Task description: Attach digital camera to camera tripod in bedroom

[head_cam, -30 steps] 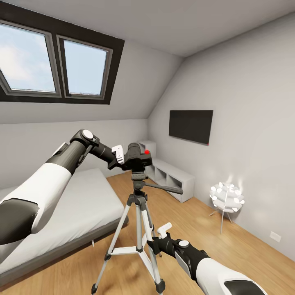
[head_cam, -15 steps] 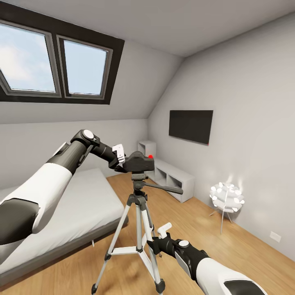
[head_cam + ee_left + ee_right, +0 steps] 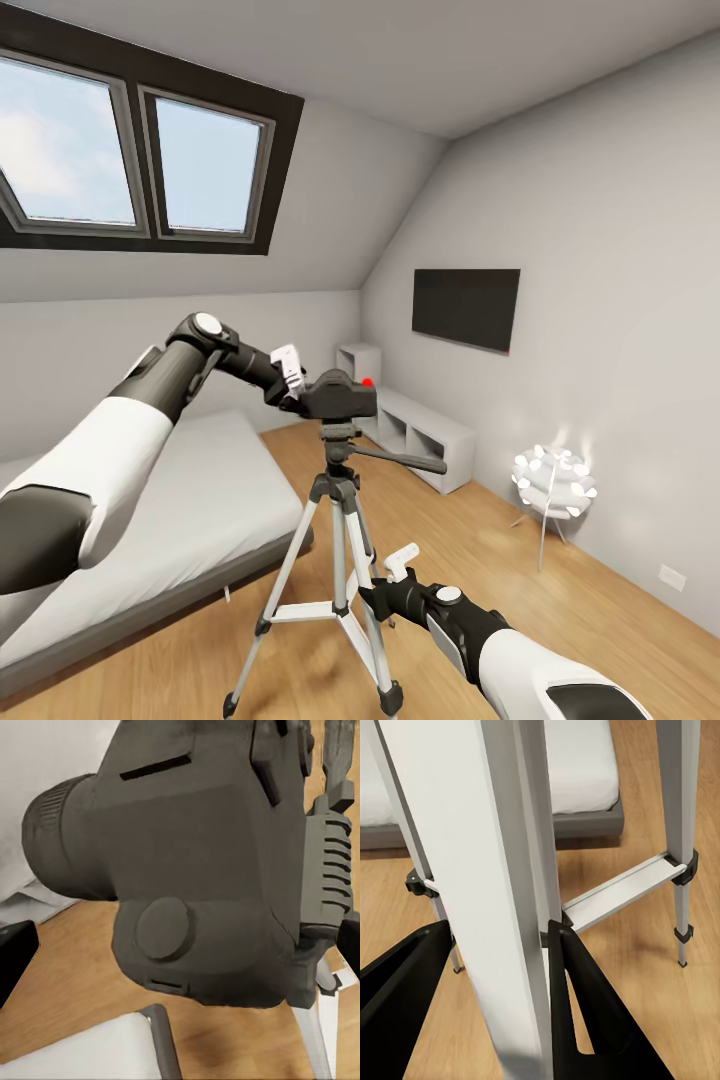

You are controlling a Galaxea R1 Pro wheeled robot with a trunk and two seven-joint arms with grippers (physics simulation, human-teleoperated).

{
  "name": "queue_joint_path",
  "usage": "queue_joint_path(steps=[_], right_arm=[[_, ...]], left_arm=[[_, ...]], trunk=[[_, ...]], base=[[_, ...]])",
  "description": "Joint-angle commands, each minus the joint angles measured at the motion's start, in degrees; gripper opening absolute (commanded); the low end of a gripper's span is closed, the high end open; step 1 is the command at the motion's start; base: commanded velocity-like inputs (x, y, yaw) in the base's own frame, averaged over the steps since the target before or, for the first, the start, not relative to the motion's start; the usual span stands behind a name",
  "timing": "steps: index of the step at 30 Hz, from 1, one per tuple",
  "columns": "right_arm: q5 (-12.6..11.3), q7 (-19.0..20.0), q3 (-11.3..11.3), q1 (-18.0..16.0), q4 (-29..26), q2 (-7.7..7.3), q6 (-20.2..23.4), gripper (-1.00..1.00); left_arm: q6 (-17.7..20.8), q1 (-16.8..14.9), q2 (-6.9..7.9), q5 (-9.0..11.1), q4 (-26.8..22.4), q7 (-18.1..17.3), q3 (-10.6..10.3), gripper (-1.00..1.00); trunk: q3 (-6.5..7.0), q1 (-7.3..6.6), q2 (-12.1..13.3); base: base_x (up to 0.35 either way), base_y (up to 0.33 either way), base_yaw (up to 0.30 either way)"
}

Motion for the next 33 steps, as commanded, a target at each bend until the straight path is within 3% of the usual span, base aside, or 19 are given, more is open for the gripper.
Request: queue_joint_path(steps=[1,5,7,8,9,10,11,13,14,16,19,21,23,26,29,31,33], right_arm=[[0.44,-0.01,1.48,-0.02,0.05,0.0,-0.15,-1.0],[0.44,-0.01,1.48,-0.02,0.05,0.0,-0.15,-1.0],[0.44,-0.01,1.48,-0.02,0.05,0.0,-0.15,-1.0],[0.44,-0.01,1.48,-0.02,0.05,0.0,-0.15,-1.0],[0.44,-0.01,1.48,-0.02,0.05,0.0,-0.15,-1.0],[0.44,-0.01,1.48,-0.02,0.05,0.0,-0.15,-1.0],[0.44,-0.01,1.48,-0.02,0.05,0.0,-0.15,-1.0],[0.42,-0.01,1.48,-0.02,0.05,0.0,-0.15,-1.0],[0.41,-0.01,1.48,-0.02,0.05,0.0,-0.15,-1.0],[0.38,-0.01,1.48,-0.02,0.05,0.0,-0.15,-1.0],[0.41,-0.01,1.48,-0.02,0.05,0.0,-0.15,-1.0],[0.4,-0.01,1.48,-0.02,0.05,0.0,-0.15,-1.0],[0.37,-0.01,1.46,-0.02,0.05,0.0,-0.15,-1.0],[0.35,-0.01,1.47,-0.02,0.05,0.0,-0.15,-1.0],[0.34,-0.01,1.42,-0.02,0.05,0.0,-0.15,-1.0],[0.34,-0.01,1.4,-0.02,0.05,0.0,-0.15,-1.0],[0.33,-0.01,1.4,-0.02,0.05,0.0,-0.15,-1.0]], left_arm=[[0.61,-0.01,0.09,-0.01,-0.14,-0.03,0.79,1.0],[0.66,-0.01,0.24,0.1,-0.37,0.35,7.53,1.0],[0.75,-0.01,0.41,-0.14,-0.62,0.5,14.29,1.0],[0.8,-0.01,0.5,-0.24,-0.64,0.57,15.94,1.0],[0.96,-0.01,0.8,-0.37,-0.68,0.93,19.07,1.0],[1.05,-0.01,1.03,-0.42,-0.69,1.18,20.51,1.0],[1.35,-0.01,2.23,-0.56,-0.65,2.24,24.22,1.0],[1.54,-0.03,4.09,-0.62,-0.29,3.22,26.62,1.0],[1.59,-0.03,4.89,-0.6,-0.1,3.53,27.17,1.0],[1.76,-0.02,8.28,-0.56,1.04,4.84,28.46,1.0],[2.69,-0.01,11.45,-0.54,5.12,6.23,28.98,1.0],[4.91,-0.01,13.71,-0.56,10.82,7.28,29.16,1.0],[7.46,0.03,16.27,-0.43,20.32,9.49,29.25,1.0],[8.1,0.11,18.01,-0.02,30.18,14.09,29.29,1.0],[6.27,0.67,18.84,0.16,37.44,23.07,29.27,1.0],[5.3,2.49,18.75,0.25,39.18,28.63,29.27,1.0],[4.66,8.47,18.3,0.43,40.24,35.54,29.33,1.0]], trunk=[[-0.03,0.03,-0.04],[-0.03,0.03,-0.04],[-0.03,0.03,-0.04],[-0.03,0.03,-0.04],[-0.03,0.03,-0.04],[-0.03,0.03,-0.04],[-0.03,0.03,-0.04],[-0.03,0.03,-0.04],[-0.03,0.03,-0.04],[-0.03,0.03,-0.04],[-0.03,0.03,-0.04],[-0.03,0.03,-0.04],[-0.03,0.03,-0.04],[-0.03,0.03,-0.04],[-0.03,0.03,-0.04],[-0.03,0.03,-0.04],[-0.03,0.03,-0.04]], base=[[0.0,0.0,0.0],[0.0,0.0,0.0],[0.0,0.0,0.0],[0.0,0.0,0.0],[0.0,0.0,0.0],[0.0,0.0,0.0],[0.0,0.0,0.0],[0.0,0.0,0.0],[0.0,0.0,0.0],[0.0,0.0,0.0],[0.0,0.0,0.0],[0.0,0.0,0.0],[0.0,0.0,0.0],[0.0,0.0,0.0],[0.0,0.0,0.0],[0.0,0.0,0.0],[0.0,0.0,0.0]])
